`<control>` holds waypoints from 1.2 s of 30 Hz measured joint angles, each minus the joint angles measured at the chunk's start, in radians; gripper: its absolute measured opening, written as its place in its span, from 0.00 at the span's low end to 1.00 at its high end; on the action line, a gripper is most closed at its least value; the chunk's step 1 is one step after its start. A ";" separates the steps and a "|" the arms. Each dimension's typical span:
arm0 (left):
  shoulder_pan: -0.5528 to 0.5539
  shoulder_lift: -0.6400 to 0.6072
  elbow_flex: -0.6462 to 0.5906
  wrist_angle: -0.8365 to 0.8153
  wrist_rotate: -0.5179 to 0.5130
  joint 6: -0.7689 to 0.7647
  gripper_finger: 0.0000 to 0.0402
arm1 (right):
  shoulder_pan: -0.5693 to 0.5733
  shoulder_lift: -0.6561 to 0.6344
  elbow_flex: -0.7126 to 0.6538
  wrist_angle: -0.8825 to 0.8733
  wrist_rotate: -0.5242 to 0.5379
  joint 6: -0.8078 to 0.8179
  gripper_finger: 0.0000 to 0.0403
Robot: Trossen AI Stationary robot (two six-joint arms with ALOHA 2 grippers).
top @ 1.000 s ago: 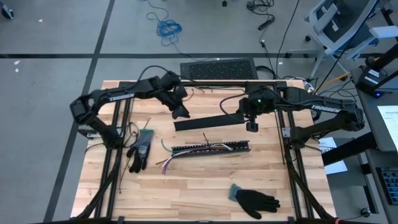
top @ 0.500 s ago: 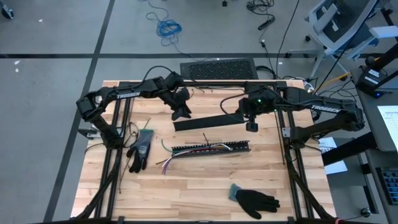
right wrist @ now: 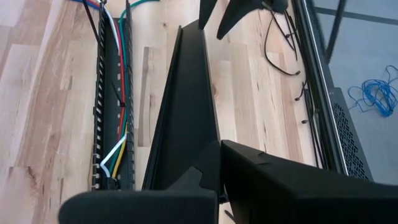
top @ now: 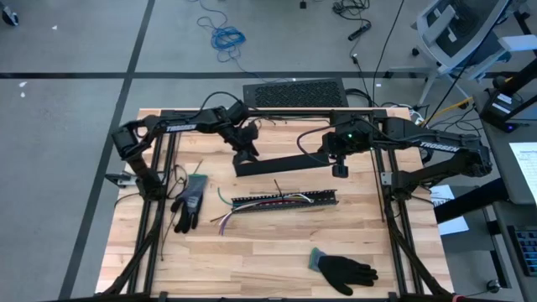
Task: Ziptie cables
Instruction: Close the cable duct with the cable duct cover
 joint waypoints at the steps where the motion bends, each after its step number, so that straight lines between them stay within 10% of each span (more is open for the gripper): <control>1: 0.000 0.013 0.000 0.003 0.000 0.002 0.40 | 0.000 0.000 0.000 0.000 0.000 0.000 0.00; 18: -0.011 0.131 -0.001 0.004 0.169 0.048 0.39 | -0.001 0.000 0.000 0.000 0.001 -0.003 0.00; 23: -0.010 0.118 -0.001 -0.001 0.133 0.045 0.12 | 0.000 0.000 0.000 -0.002 0.007 -0.004 0.00; 31: -0.015 0.067 0.009 -0.061 -0.011 -0.052 0.04 | -0.001 0.000 0.000 0.001 0.006 -0.008 0.00; 36: -0.037 0.000 0.037 -0.106 -0.333 -0.011 0.04 | 0.000 0.000 0.000 0.058 0.056 -0.017 0.00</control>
